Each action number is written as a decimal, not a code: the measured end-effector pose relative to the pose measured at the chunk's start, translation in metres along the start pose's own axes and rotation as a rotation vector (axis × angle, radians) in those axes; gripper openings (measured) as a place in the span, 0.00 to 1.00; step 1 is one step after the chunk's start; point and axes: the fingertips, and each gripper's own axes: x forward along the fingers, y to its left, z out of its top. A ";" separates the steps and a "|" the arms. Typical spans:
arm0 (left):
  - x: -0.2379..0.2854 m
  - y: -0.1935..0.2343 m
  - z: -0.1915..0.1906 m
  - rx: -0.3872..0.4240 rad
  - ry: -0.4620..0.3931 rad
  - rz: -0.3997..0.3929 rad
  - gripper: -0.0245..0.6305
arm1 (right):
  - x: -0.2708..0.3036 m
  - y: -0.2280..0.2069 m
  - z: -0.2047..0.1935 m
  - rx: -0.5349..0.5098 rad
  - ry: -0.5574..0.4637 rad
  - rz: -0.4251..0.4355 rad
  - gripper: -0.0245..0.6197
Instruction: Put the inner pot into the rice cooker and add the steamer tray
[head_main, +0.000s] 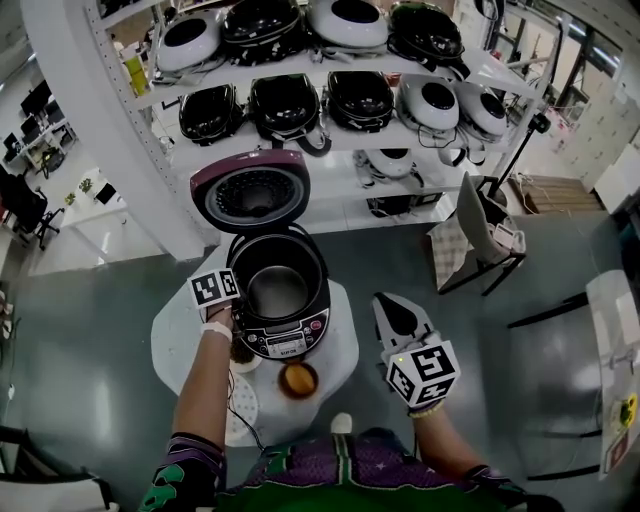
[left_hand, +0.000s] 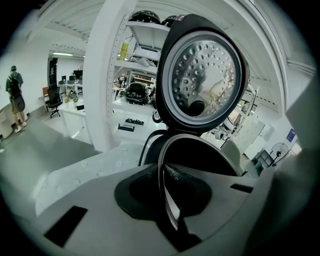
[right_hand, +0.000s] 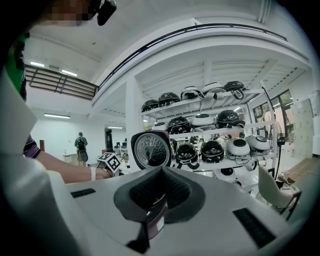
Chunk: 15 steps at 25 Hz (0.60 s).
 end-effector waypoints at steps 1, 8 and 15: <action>-0.001 0.001 0.001 0.000 0.002 -0.002 0.12 | -0.001 0.000 0.001 -0.001 -0.002 0.000 0.05; -0.011 0.007 -0.003 -0.003 -0.018 0.001 0.12 | -0.008 -0.002 0.003 0.001 -0.012 -0.005 0.05; -0.034 0.013 -0.005 -0.043 -0.099 0.011 0.12 | -0.016 -0.004 0.003 0.010 -0.024 0.004 0.05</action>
